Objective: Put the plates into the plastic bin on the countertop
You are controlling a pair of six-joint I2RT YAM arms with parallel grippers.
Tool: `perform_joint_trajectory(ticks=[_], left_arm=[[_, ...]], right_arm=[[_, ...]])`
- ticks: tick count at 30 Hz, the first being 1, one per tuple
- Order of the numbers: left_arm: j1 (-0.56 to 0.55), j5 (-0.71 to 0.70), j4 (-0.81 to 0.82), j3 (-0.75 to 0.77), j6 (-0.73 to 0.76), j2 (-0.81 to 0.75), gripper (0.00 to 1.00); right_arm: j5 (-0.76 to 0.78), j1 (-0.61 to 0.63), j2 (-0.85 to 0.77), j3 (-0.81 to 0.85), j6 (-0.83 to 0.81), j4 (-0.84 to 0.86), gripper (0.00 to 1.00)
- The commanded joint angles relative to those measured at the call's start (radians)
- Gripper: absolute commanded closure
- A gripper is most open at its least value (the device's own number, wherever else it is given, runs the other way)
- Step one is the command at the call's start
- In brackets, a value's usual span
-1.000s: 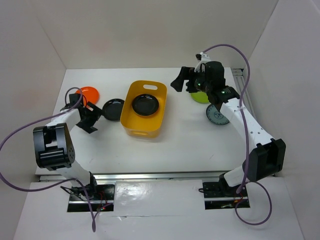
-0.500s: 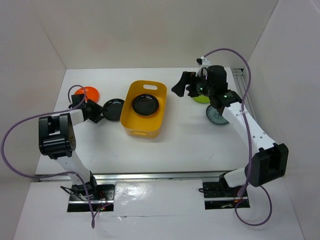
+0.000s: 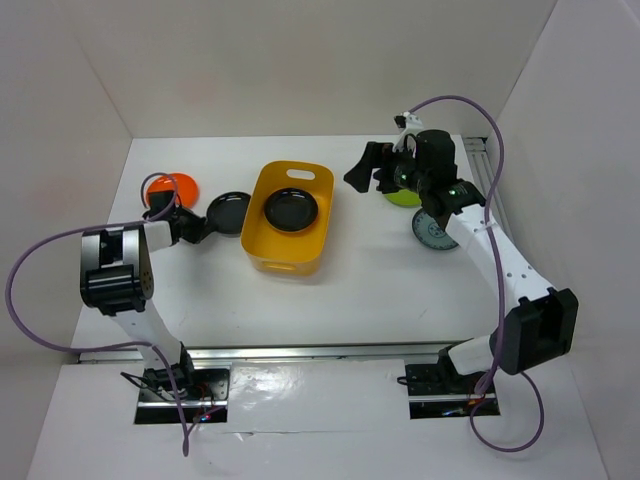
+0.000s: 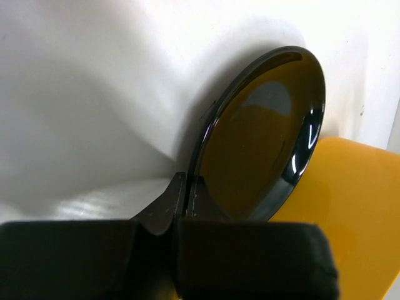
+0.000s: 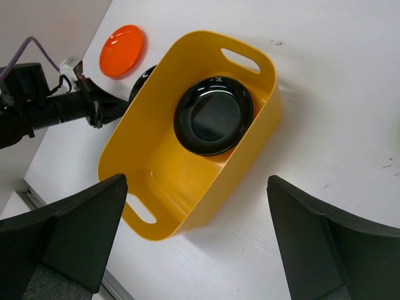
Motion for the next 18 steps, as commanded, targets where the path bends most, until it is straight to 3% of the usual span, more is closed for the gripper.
perform_joint_trajectory(ticks=[1, 9, 13, 18], left_arm=[[-0.003, -0.015, -0.065, 0.001, 0.009, -0.084, 1.0], [-0.003, -0.007, -0.112, 0.136, 0.027, -0.391, 1.0], [-0.101, 0.027, -0.21, 0.256, 0.119, -0.402, 1.0], [-0.261, -0.08, -0.373, 0.405, 0.219, -0.368, 1.0]], right_arm=[[0.002, -0.005, 0.004, 0.045, -0.008, 0.023, 0.0], [0.03, -0.028, 0.004, 0.036, -0.008, 0.023, 0.0], [0.011, -0.037, -0.015, 0.013, 0.01, 0.043, 0.0], [0.011, -0.046, -0.024, -0.007, 0.01, 0.052, 0.0]])
